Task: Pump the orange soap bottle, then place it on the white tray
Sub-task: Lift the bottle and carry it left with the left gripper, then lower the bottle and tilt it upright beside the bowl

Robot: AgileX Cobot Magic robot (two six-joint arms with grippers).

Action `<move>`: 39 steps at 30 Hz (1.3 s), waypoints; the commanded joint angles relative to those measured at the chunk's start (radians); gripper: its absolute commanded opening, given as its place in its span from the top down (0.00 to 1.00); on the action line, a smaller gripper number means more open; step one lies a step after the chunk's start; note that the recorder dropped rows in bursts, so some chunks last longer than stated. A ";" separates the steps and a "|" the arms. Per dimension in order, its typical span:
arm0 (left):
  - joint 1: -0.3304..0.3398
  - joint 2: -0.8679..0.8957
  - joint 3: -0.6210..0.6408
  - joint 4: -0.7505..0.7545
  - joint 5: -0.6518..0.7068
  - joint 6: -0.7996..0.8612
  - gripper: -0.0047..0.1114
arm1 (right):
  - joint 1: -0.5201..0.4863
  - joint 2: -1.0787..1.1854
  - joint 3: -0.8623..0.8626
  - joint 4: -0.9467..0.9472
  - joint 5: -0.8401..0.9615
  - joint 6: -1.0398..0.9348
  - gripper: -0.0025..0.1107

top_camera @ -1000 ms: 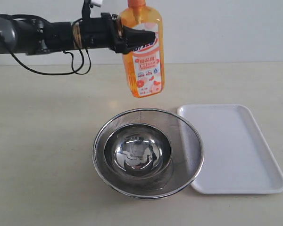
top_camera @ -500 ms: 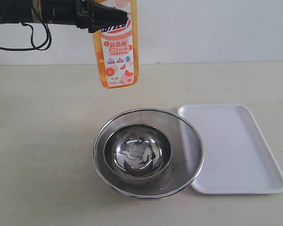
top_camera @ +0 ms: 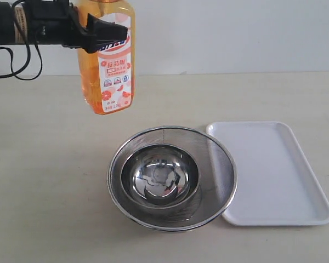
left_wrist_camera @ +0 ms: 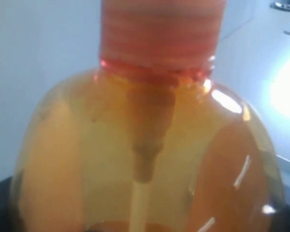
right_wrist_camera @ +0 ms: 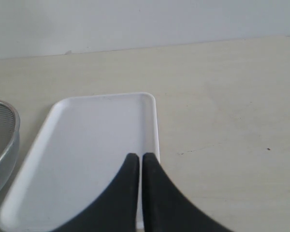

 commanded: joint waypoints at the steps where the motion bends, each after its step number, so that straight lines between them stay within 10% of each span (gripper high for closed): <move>1: 0.001 -0.121 0.148 -0.333 0.058 0.219 0.92 | -0.003 -0.005 0.000 -0.005 -0.011 0.000 0.98; 20: -0.226 -0.406 0.552 -1.443 0.284 1.222 0.92 | -0.003 -0.005 0.000 -0.005 -0.011 0.000 0.98; 34: -0.466 -0.469 0.683 -2.298 0.134 1.909 0.92 | -0.003 -0.005 0.000 -0.005 -0.011 0.000 0.98; 39: -0.536 -0.469 0.707 -2.395 0.090 2.051 0.92 | -0.003 -0.005 0.000 -0.005 -0.011 0.000 0.98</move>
